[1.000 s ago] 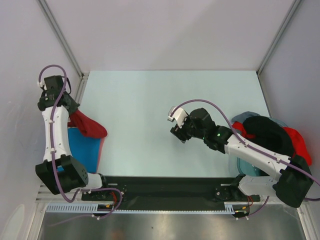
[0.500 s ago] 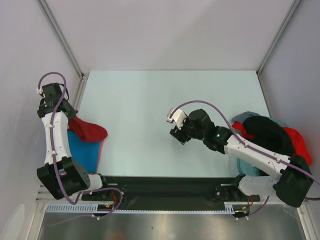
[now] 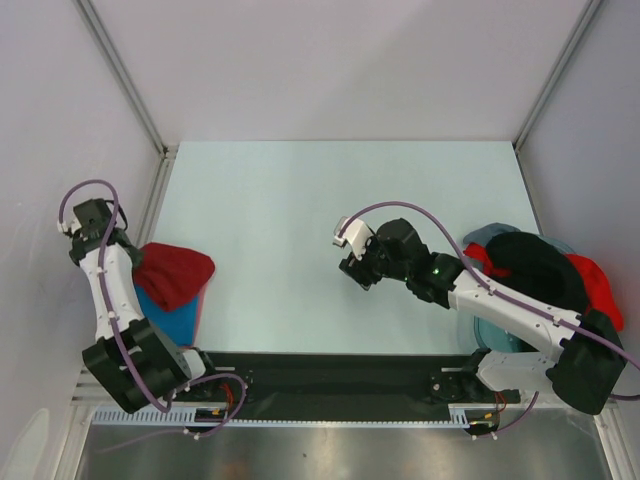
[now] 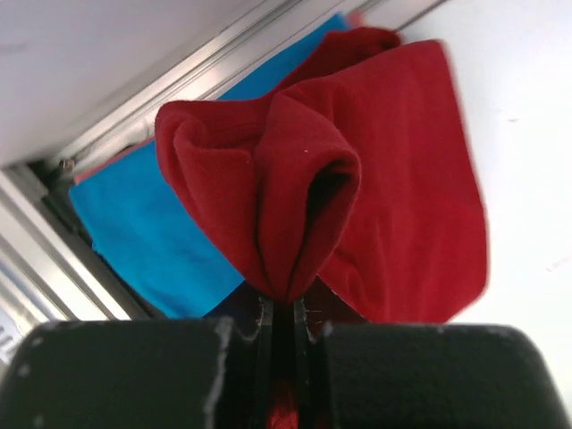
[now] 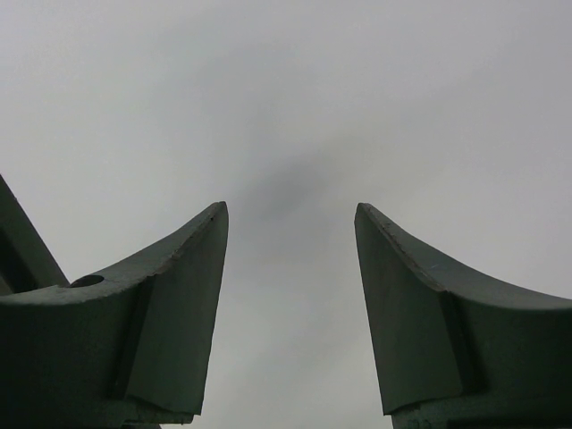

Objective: Fold and stack the t-shirts
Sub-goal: Neatly place the folded tshirt to the corner, then reset both grippers

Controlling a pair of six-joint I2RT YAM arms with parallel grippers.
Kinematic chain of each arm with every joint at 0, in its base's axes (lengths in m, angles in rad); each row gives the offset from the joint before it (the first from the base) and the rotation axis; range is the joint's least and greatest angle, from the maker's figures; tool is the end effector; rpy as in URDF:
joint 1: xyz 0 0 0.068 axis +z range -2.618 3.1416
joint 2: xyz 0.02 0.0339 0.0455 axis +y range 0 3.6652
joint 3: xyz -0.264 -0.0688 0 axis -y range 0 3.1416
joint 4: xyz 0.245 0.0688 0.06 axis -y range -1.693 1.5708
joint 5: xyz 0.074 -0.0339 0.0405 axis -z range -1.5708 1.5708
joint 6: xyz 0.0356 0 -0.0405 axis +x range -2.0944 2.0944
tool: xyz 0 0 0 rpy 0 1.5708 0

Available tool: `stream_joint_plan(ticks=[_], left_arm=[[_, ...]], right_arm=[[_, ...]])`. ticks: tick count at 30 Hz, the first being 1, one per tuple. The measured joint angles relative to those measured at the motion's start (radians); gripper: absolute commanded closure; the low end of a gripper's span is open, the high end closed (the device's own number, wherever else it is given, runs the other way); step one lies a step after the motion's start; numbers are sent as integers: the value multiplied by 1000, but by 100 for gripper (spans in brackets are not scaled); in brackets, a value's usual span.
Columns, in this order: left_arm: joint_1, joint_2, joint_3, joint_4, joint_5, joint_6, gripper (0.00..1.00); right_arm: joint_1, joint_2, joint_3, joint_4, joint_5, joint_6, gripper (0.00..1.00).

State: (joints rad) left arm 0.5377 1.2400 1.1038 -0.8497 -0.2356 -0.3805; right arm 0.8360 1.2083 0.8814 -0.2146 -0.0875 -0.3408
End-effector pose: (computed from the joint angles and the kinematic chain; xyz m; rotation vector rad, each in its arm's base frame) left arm 0.2063 0.1327 0.2988 -1.2134 2.2492 0.3617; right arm 0.1797 0.2035 0.2821 -1.2281 1.7454 0.3862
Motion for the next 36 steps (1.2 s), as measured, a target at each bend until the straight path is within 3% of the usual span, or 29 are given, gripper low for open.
stream_joint_plan(ticks=[7, 11, 14, 15, 18, 24, 27, 30, 36], left_arm=[[74, 5, -87, -26, -6, -83, 96], [119, 16, -103, -43, -6, -113, 89], [154, 10, -106, -49, -6, -131, 63], [164, 4, -106, -52, -7, -135, 45], [180, -29, -110, -60, -13, -158, 30], [161, -161, -112, -92, -16, -200, 24], [61, -190, -112, -100, -11, -225, 23], [-123, -200, -134, -64, 47, -254, 0], [-610, -211, -290, 175, 275, -303, 0]], right_arm=[[3, 0, 0, -1, 0, 0, 37], [5, 0, 0, -1, 0, 0, 37], [5, 0, 0, -2, 0, 0, 37], [5, 0, 0, -2, 0, 2, 37], [5, -3, -1, -5, 0, 16, 36], [5, -27, -14, 1, -11, 99, 36], [5, -40, -39, 18, -31, 166, 36], [4, -47, -72, 43, -54, 255, 36], [-40, -112, -204, 179, -105, 501, 32]])
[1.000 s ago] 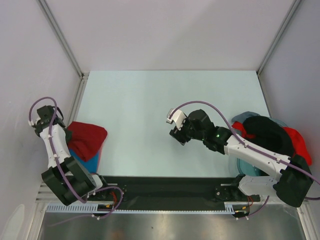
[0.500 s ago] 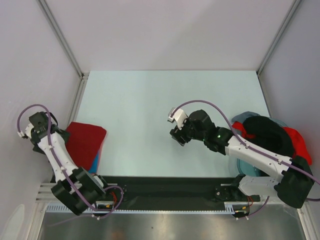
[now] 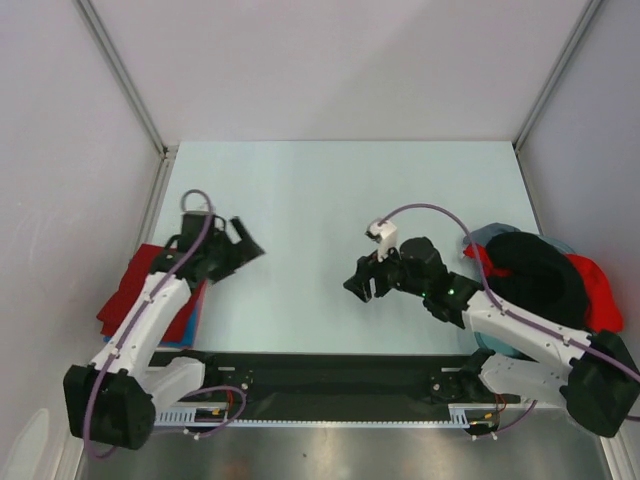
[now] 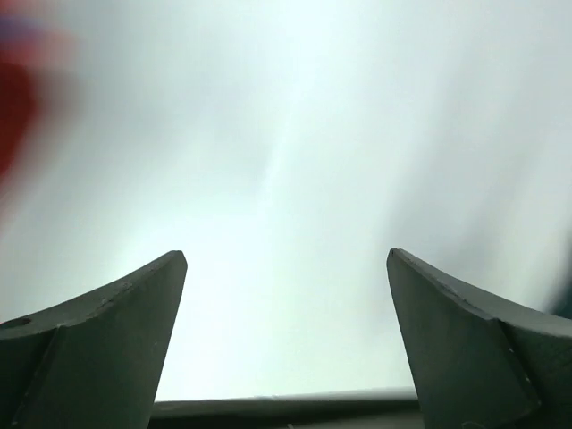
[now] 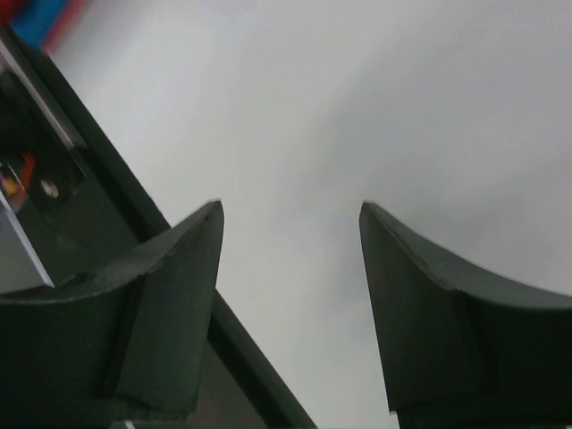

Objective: Fold and stack the t-shirts
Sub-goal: Reset both grippers

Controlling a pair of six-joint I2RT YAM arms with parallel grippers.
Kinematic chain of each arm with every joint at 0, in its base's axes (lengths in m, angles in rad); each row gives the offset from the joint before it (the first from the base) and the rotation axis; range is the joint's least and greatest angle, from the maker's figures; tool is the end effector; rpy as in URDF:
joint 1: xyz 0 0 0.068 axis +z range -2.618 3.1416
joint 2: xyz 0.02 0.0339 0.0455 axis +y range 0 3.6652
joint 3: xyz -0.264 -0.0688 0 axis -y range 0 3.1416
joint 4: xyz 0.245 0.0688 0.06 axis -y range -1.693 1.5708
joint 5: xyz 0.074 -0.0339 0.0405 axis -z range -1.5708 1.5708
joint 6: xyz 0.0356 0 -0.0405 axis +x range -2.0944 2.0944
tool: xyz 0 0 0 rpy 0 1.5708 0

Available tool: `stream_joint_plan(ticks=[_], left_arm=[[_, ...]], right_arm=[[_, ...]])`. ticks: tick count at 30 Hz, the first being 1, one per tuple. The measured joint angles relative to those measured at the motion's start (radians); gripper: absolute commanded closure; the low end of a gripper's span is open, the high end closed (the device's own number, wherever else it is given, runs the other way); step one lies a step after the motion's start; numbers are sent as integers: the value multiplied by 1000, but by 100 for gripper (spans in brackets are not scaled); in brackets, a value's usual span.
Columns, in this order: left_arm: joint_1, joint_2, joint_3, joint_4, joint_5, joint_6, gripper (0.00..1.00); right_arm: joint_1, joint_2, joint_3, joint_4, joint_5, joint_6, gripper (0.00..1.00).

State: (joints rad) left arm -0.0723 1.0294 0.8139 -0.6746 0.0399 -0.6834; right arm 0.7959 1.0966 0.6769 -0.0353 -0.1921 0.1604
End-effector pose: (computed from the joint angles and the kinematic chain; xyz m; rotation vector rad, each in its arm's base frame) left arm 0.2044 -0.0162 0.2608 -0.7345 2.3873 -0.3726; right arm 0.1669 0.1802 0.2555 -0.7785 1.9615 0.7851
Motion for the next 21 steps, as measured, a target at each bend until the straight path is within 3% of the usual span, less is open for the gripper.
stream_joint_plan(ticks=[3, 5, 6, 13, 17, 21], left_arm=[[-210, 6, -56, 185, 118, -17, 0], [-276, 3, -124, 331, 206, -53, 0], [-300, 2, -175, 422, 242, -82, 0], [-391, -62, -575, 1014, 445, -316, 0], [-389, -106, -748, 1392, 497, -472, 0], [-373, -113, -772, 1705, 503, -626, 0]], right_arm=[[-55, -95, -129, 101, -1, 165, 27], [-86, -168, -227, 161, 16, 282, 15], [-91, -210, -283, 198, 26, 343, 1], [-90, -595, -621, 292, 142, 707, 0], [-46, -856, -646, 238, 258, 879, 0], [51, -1039, -643, 176, 385, 975, 0]])
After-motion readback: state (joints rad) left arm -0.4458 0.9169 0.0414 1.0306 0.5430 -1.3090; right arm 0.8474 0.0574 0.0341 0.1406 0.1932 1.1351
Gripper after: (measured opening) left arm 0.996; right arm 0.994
